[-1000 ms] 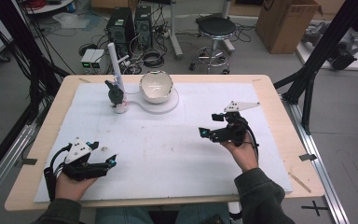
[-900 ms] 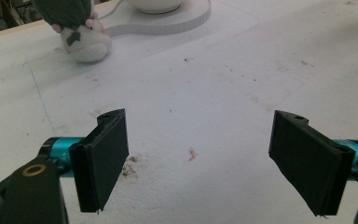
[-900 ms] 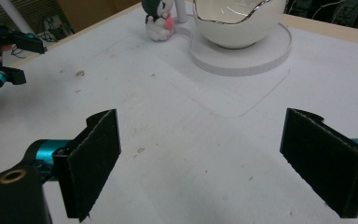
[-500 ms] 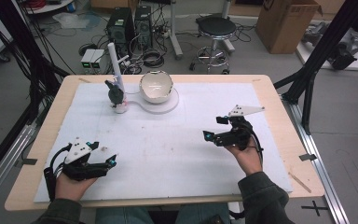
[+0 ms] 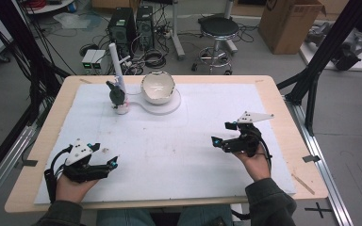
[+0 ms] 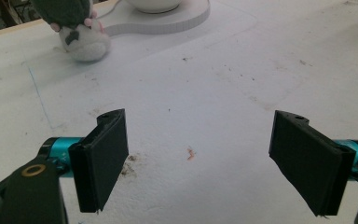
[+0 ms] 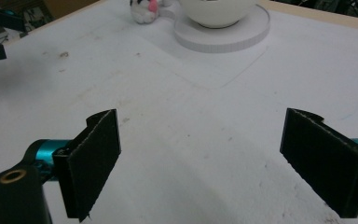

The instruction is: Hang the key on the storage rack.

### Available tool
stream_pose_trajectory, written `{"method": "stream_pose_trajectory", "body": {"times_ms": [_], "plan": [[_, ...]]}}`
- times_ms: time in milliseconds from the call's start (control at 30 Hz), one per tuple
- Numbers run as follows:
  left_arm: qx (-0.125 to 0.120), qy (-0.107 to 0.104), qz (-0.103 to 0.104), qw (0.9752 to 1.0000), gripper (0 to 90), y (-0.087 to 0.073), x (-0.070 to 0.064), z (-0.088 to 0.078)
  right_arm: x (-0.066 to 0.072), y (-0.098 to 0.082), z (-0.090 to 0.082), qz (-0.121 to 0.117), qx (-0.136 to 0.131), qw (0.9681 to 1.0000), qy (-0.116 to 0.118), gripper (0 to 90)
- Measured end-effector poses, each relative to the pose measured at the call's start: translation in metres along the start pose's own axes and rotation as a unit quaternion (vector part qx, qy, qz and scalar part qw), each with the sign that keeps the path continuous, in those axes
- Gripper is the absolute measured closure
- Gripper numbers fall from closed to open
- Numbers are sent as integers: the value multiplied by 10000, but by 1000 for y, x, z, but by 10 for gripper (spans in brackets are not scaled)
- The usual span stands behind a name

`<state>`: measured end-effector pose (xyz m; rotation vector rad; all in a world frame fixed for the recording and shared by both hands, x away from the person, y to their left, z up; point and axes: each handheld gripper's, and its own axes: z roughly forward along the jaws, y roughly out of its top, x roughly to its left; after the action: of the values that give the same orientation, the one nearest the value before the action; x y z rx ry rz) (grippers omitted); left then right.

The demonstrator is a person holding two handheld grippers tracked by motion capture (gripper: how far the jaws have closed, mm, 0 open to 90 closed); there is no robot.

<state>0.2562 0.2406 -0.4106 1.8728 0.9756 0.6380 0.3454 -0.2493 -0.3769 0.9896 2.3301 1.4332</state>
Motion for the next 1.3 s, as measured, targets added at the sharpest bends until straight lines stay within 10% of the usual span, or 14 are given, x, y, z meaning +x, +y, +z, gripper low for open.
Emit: {"method": "stream_pose_trajectory", "body": {"times_ms": [1300], "plan": [[-9,-59,-25,10000,198,-3,-1,-4,1,-46,-31,-22,23,9988,-479,116]]}}
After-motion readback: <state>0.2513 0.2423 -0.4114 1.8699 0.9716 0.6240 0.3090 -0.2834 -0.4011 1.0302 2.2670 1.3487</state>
